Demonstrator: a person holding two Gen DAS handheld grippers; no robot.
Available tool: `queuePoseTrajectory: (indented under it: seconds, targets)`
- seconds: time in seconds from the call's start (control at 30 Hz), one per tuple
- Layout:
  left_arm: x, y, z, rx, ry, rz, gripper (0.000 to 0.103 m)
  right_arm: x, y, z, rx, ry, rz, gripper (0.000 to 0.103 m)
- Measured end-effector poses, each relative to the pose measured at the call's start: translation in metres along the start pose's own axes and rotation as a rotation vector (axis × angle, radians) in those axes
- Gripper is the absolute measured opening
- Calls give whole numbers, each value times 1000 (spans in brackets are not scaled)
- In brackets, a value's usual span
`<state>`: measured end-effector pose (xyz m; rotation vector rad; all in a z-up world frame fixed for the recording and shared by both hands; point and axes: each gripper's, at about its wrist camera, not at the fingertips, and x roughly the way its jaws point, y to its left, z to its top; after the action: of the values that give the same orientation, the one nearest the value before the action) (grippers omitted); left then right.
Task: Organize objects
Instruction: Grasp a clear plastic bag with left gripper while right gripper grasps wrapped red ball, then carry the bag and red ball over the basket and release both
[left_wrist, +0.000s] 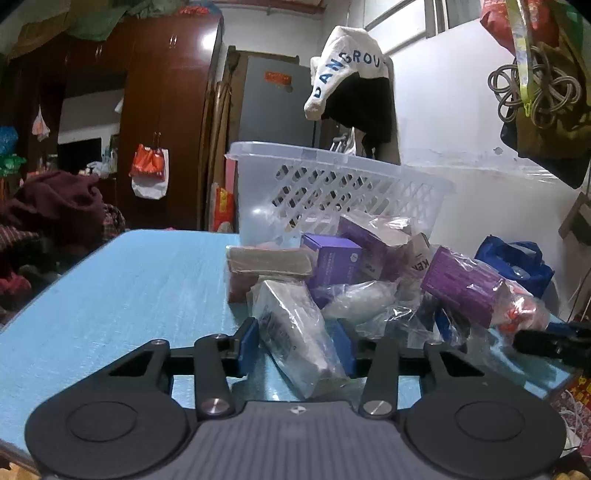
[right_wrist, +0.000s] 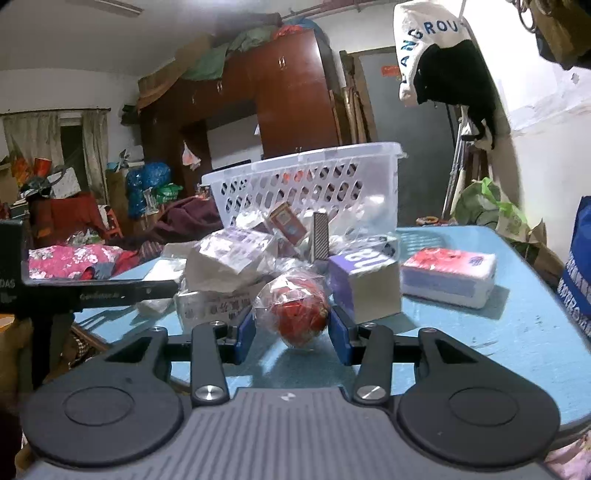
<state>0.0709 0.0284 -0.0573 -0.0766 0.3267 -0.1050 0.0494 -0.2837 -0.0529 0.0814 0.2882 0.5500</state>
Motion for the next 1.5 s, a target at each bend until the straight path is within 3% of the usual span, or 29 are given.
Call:
queuePoseTrajectory:
  seconds: [0.87, 1.07, 1.2, 1.33, 1.4, 1.5]
  targets:
    - [-27, 16, 7, -5, -142, -21, 38, -14, -9, 8, 24, -49, -28, 47]
    - [-30, 14, 21, -17, -170, -42, 38, -15, -7, 27, 16, -91, -21, 47]
    - [-22, 18, 55, -40, -217, -76, 38, -5, 2, 61, -47, -127, -32, 47]
    - [0, 17, 116, -52, -247, -105, 38, 27, 3, 115, -51, -142, 16, 47]
    - [20, 11, 145, -45, -222, -105, 38, 56, 0, 145, -28, -110, 39, 47]
    - [63, 3, 178, -47, -115, -111, 38, 103, -4, 175, -47, -18, -27, 47]
